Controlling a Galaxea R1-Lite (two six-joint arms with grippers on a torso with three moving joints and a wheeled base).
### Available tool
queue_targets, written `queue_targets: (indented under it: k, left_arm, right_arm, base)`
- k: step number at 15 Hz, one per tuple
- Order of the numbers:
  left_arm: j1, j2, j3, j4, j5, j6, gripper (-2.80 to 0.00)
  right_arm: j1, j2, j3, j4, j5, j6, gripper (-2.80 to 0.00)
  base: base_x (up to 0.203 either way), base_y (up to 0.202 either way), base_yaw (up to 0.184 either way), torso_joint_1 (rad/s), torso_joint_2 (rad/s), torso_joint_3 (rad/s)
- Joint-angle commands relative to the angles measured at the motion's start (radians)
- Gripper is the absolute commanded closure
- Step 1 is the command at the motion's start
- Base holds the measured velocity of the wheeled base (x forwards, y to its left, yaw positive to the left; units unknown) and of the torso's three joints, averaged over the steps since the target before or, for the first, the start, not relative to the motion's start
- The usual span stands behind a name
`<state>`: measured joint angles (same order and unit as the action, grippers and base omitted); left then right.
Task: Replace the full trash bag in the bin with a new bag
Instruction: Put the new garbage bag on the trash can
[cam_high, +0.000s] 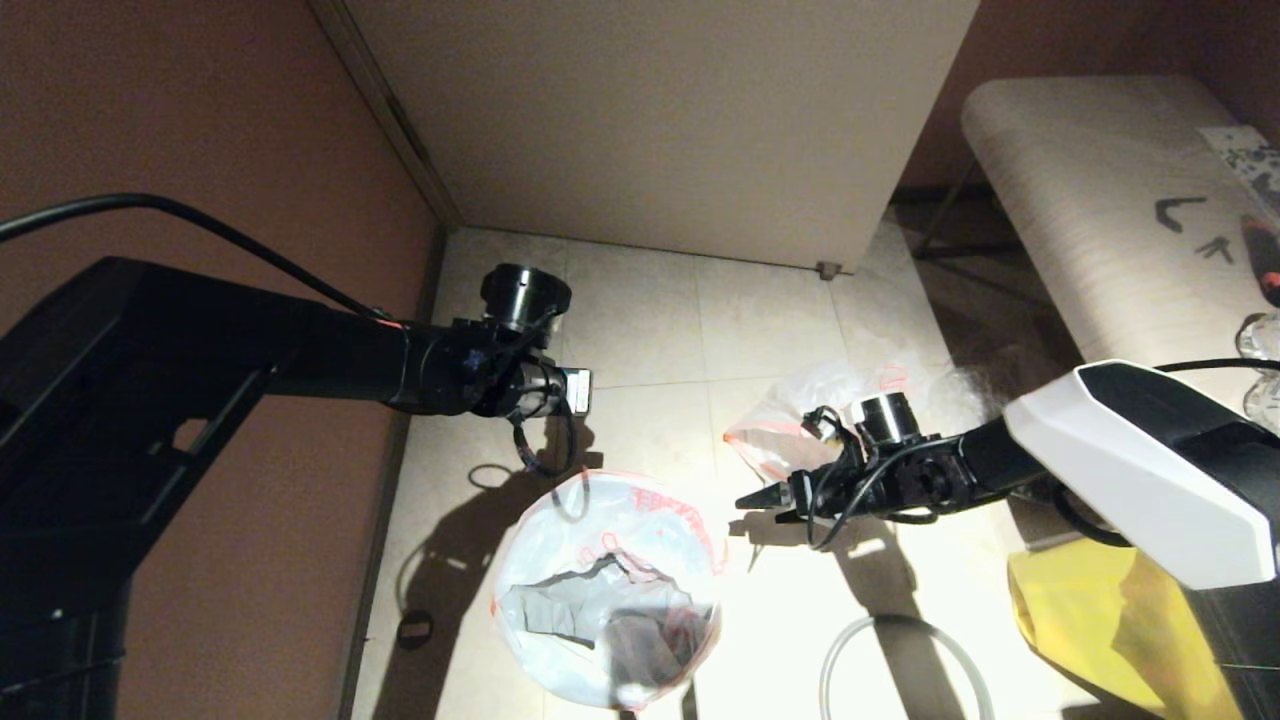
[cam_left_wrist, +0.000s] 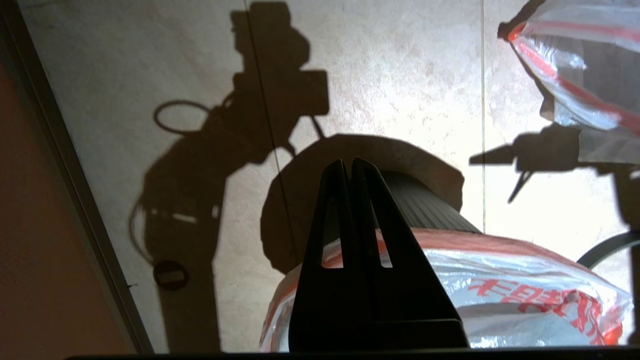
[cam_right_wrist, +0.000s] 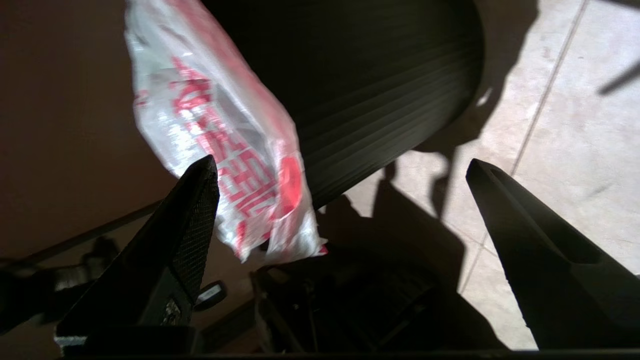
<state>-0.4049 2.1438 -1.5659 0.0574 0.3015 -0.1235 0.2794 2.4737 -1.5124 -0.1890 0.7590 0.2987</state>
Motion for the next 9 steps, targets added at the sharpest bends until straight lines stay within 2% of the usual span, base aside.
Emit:
queue_targets:
  k: [1,5,6,7,8,9]
  left_arm:
    - [-0.001,0.003,-0.010,0.013,0.002,-0.002,0.00]
    - [0.000,-0.001,-0.011,0.013,0.002,-0.004,0.00]
    - [0.000,-0.020,-0.007,0.013,0.001,-0.005,0.00]
    - [0.000,-0.043,-0.001,0.015,0.001,-0.006,0.00]
    - [0.000,-0.067,0.008,0.016,0.000,-0.006,0.00]
    - [-0.001,-0.097,0.018,0.029,-0.002,-0.005,0.00]
  right_arm:
    - [-0.025,-0.024,0.006,0.000,0.060,0.002,-2.80]
    - [-0.028,-0.067,0.022,0.004,0.069,0.001,-2.80]
    - [-0.024,-0.099,0.038,0.004,0.059,0.000,-2.80]
    - [-0.018,-0.125,0.050,0.004,0.012,-0.001,-2.80]
    - [-0.008,-0.138,0.057,0.003,-0.066,-0.001,0.00]
    - [0.003,-0.146,0.059,0.003,-0.162,-0.001,0.00]
  base:
    - [0.000,0.000,0.000,0.000,0.00,0.000]
    - [0.000,0.000,0.000,0.000,0.00,0.000]
    - [0.000,0.000,0.000,0.000,0.00,0.000]
    - [0.000,0.000,0.000,0.000,0.00,0.000]
    - [0.000,0.000,0.000,0.000,0.00,0.000]
    - [0.000,0.000,0.000,0.000,0.00,0.000]
